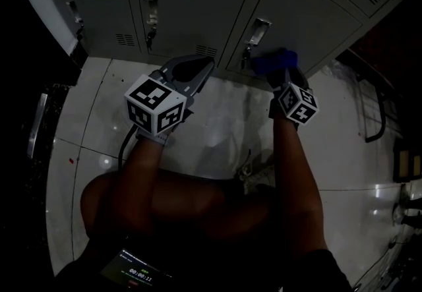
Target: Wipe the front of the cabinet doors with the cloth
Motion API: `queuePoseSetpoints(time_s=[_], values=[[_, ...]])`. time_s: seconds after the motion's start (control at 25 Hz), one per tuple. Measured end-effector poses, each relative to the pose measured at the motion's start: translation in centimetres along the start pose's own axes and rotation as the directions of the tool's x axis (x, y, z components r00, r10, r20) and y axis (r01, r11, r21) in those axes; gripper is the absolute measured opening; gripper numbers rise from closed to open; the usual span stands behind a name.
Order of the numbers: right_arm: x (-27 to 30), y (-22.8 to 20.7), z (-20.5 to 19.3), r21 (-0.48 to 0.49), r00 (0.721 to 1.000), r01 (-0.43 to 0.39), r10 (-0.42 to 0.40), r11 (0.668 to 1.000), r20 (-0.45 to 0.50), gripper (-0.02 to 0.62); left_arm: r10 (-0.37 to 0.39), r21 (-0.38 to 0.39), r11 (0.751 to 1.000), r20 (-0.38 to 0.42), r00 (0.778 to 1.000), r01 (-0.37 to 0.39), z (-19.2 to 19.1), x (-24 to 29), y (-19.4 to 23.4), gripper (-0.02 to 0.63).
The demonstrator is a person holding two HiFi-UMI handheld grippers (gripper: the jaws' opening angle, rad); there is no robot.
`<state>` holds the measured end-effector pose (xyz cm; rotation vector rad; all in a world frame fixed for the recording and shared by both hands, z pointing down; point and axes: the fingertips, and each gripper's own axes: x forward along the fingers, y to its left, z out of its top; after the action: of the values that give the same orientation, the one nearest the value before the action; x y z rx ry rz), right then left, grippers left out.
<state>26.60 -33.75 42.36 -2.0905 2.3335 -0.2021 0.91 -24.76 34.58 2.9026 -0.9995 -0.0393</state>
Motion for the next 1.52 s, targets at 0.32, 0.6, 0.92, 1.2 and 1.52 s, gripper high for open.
queuePoseSetpoints(time_s=[0.32, 0.6, 0.92, 1.2, 1.52], values=[[-2.2, -7.5, 0.2, 0.092, 0.981, 0.192, -0.193, 0.977, 0.008, 0.075, 0.000, 0.002, 1.000, -0.002, 1.000, 0.000, 0.0, 0.0, 0.0, 0.000], [-3.0, -9.8, -0.3, 0.159, 0.968, 0.249, -0.251, 0.955, -0.008, 0.075, 0.000, 0.001, 1.000, -0.007, 1.000, 0.000, -0.2, 0.0, -0.1, 0.001], [-2.8, -3.9, 1.9, 0.040, 0.981, 0.185, -0.187, 0.982, 0.048, 0.075, 0.016, 0.006, 1.000, 0.002, 1.000, -0.016, 0.0, -0.3, 0.6, 0.000], [-1.5, 8.9, 3.5, -0.048, 0.995, -0.071, 0.075, 0.996, 0.072, 0.075, 0.025, 0.010, 1.000, -0.007, 1.000, -0.025, -0.2, -0.5, 0.8, 0.000], [0.0, 15.3, -2.3, -0.019, 0.976, -0.213, 0.212, 0.977, -0.050, 0.075, 0.033, 0.003, 0.999, -0.007, 0.999, -0.033, -0.2, -0.4, 0.9, 0.001]])
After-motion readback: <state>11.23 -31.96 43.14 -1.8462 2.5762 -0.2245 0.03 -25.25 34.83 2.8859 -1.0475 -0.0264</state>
